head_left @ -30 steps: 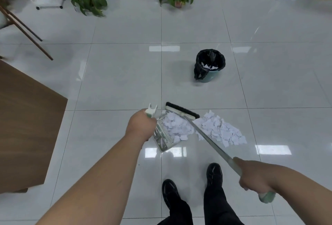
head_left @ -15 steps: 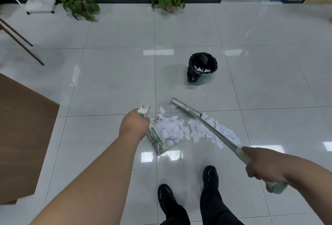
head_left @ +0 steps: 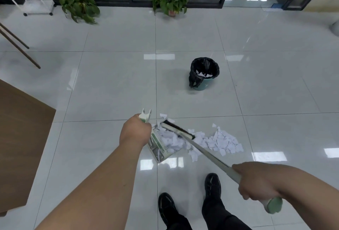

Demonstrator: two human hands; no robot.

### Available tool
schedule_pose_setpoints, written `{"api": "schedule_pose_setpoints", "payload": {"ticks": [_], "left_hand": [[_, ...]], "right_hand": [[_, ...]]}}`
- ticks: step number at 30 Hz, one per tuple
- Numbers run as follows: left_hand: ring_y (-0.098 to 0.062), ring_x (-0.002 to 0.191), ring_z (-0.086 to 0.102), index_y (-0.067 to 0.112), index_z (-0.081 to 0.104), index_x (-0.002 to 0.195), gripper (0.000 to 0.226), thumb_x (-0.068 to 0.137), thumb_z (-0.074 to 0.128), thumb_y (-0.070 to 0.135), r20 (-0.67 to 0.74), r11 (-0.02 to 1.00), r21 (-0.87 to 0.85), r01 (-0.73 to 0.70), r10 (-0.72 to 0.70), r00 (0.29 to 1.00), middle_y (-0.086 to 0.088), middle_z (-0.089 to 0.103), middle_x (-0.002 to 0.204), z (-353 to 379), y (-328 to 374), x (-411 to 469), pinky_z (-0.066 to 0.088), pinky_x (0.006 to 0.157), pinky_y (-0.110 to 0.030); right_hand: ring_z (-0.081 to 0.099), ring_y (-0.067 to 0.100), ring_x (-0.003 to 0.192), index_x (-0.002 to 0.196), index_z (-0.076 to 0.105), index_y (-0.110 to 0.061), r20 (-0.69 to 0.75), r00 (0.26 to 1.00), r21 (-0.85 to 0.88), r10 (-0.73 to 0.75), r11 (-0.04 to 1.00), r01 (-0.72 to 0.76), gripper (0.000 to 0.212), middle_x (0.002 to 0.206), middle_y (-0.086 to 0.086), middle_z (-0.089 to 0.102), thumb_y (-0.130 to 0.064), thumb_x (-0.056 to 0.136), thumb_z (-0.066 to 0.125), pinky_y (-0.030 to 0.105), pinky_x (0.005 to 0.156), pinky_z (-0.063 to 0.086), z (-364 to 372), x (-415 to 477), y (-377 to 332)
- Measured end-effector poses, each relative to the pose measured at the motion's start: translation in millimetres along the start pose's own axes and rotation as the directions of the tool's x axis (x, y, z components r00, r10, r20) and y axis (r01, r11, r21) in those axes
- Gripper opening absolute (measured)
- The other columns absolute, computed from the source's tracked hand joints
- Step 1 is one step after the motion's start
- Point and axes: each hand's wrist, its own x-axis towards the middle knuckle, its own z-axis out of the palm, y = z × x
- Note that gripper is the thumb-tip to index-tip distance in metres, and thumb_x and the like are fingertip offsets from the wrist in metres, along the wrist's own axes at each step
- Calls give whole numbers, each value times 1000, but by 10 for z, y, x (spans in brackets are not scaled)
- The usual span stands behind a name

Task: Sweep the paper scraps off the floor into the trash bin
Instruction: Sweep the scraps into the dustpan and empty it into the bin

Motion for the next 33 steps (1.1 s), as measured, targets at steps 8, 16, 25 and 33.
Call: {"api": "schedule_pose_setpoints", "payload": {"ticks": [8,16,25,33], "left_hand": [[-31,67,65,21,62,95,16,86,52,12,24,1000,0,16,-16,1000,-7,66,82,-138,-19,-87,52,59,-30],[-28,55,55,25,62,99,22,88,52,9,46,989,-141,34,-28,999,-9,63,71,-94,-121,-449,48,49,-26],[-26,50,56,28,64,110,28,89,54,12,-56,988,-154,-24,15,998,-8,64,67,-202,175,-900,49,47,-28],[-25,50,48,24,63,91,15,89,54,12,-176,972,-218,-82,43,983,-6,56,63,-380,981,-1210,47,48,-30]], "right_hand": [[52,16,54,98,64,-10,-112,992,269,67,963,-35,20,59,-3,60,-15,78,64,20,50,39,-222,-259,181],[51,25,57,91,63,-6,-145,983,484,112,875,-28,13,60,6,59,-8,79,63,26,54,45,-192,-185,537],[61,27,56,97,59,-3,-140,982,684,125,729,4,20,81,16,60,-1,78,62,32,59,49,-421,32,961],[72,23,60,114,69,-18,-23,996,882,87,471,-21,41,121,11,61,-4,77,58,18,44,44,-854,37,1404]]}}
